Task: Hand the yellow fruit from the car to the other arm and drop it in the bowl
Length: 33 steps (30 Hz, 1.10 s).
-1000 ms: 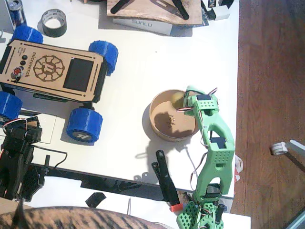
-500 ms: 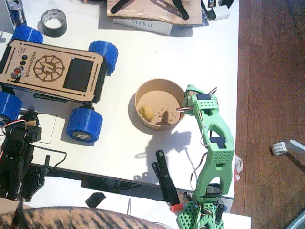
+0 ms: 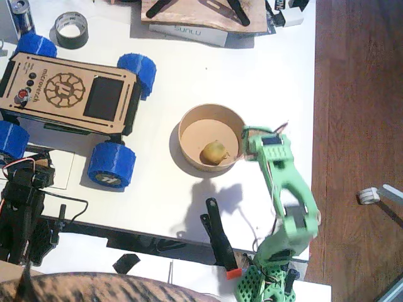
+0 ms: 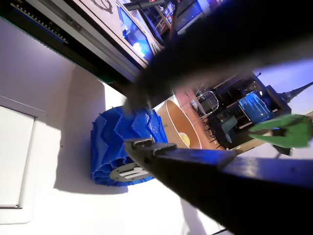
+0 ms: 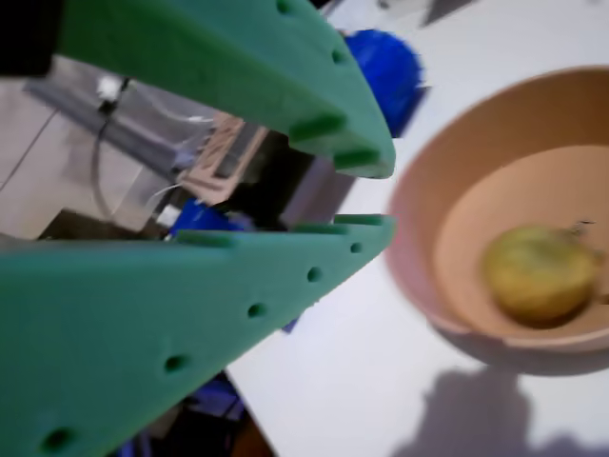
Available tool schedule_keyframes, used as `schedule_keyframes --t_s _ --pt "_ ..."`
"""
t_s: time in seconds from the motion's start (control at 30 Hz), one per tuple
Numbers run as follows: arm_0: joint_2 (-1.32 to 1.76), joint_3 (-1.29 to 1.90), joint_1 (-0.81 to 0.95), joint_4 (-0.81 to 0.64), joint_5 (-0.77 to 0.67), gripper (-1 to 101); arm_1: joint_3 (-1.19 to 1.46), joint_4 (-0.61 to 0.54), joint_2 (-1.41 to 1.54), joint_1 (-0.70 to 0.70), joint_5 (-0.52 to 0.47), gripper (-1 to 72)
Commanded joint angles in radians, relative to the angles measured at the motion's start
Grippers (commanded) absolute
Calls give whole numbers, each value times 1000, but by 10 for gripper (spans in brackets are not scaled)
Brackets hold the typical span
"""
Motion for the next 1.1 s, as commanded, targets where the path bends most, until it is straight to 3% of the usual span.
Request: schedule_keyframes --t_s 0.0,0.2,0.4,0.53,0.73,0.77,0.8,0.83,0.87,0.9,0.93,0.97,1.0,1.03,1.07 --pt "92 80 -2 3 9 1 132 -52 235 -3 35 -1" --pt "92 80 -2 3 9 1 532 -143 729 -37 18 -1" --pt "92 80 -2 3 9 1 769 -129 1052 -46 25 -1" --pt "92 80 -2 3 9 1 876 -61 1230 -78 23 -1" --pt "92 80 -2 3 9 1 930 172 1450 -135 37 -1" --pt "92 80 -2 3 5 68 934 190 1463 -137 37 -1" --pt "92 80 -2 3 9 253 940 201 1476 -132 38 -1" --pt "92 80 -2 3 9 618 946 207 1483 -126 40 -1" --pt "92 80 -2 3 9 792 953 210 1489 -123 40 -1" --pt "92 80 -2 3 9 768 959 213 1497 -117 40 -1" --pt "92 80 -2 3 9 620 966 218 1506 -110 38 -1" --pt "92 80 -2 3 9 347 976 227 1517 -103 38 -1" --pt "92 80 -2 3 9 3 985 244 1534 -100 38 -1" --pt "92 80 -2 3 9 36 999 265 1563 -100 38 -1" --pt "92 80 -2 3 9 1 1015 282 1603 -101 34 -1"
